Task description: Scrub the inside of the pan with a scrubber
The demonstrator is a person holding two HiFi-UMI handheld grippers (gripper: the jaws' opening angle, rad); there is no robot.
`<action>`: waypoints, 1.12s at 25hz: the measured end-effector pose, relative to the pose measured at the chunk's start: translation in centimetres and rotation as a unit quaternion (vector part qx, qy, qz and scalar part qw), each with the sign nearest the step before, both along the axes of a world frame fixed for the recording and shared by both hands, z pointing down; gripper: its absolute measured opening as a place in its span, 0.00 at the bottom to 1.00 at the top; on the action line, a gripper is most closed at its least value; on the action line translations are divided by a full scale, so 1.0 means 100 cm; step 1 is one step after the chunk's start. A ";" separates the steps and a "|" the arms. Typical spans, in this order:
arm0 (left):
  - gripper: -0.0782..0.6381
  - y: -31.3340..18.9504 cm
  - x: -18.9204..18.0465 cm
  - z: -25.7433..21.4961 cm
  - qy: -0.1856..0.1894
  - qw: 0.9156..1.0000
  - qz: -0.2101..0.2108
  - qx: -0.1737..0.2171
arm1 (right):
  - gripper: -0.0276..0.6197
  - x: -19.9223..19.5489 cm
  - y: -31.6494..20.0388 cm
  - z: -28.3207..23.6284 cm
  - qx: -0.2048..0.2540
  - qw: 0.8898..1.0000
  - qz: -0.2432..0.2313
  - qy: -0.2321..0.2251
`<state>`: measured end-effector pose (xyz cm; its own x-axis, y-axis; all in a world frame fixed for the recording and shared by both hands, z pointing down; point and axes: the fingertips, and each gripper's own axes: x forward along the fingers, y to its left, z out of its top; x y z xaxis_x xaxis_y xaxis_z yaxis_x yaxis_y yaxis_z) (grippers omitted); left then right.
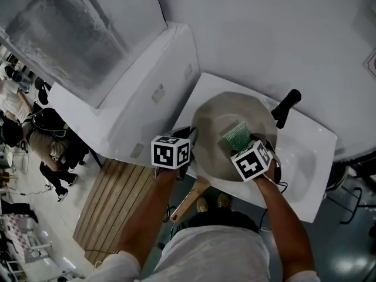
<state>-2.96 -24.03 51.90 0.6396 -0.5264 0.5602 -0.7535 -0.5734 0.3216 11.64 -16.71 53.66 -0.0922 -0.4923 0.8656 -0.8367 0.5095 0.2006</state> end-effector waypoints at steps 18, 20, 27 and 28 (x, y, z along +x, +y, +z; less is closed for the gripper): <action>0.18 0.000 0.000 -0.002 -0.012 1.000 -0.002 0.011 | 0.59 -0.039 0.029 0.012 -0.016 0.998 -0.060 0.017; 0.18 0.000 0.000 -0.002 -0.014 1.000 -0.003 0.013 | 0.59 -0.027 0.031 0.011 -0.013 0.998 -0.057 0.031; 0.23 0.000 -0.004 -0.008 -0.017 0.999 -0.010 0.029 | 0.59 -0.002 0.027 -0.007 0.008 0.997 -0.052 0.053; 0.25 0.000 -0.005 -0.011 -0.016 0.999 -0.013 0.033 | 0.59 0.000 0.026 -0.011 0.011 0.997 -0.051 0.051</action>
